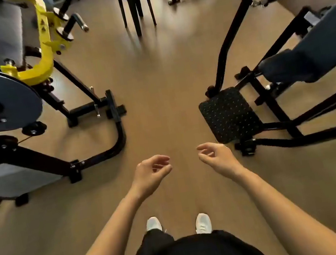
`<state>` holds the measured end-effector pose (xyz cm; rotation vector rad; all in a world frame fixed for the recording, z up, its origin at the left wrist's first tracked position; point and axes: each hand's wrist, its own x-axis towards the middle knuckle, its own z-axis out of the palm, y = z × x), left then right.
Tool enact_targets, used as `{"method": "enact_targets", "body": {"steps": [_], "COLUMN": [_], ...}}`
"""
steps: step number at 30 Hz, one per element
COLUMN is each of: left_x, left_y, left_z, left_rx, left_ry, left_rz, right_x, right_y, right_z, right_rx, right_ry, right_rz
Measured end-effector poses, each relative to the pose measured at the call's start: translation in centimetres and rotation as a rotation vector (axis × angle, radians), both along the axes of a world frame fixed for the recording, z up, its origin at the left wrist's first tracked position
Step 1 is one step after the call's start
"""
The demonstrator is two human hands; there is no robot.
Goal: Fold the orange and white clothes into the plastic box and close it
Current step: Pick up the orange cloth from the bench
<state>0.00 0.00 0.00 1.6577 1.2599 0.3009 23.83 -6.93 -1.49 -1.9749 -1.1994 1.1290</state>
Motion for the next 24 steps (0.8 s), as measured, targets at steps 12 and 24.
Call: {"method": "enact_targets", "body": {"steps": [12,24], "left_x": [1.9,5.0], "left_y": [8.2,32.1], "left_z": [-4.4,-5.4], "left_rx": [-0.156,-0.146], "left_ry": [0.045,0.097], "left_rz": [0.212,-0.084], "right_x": [2.4,4.5], "right_y": [12.7,32.2], "right_z": [-1.6,-0.5], "right_rx": [-0.169,-0.217], "right_ry": [-0.031,-0.105], "right_rz": [0.12,0.112]}}
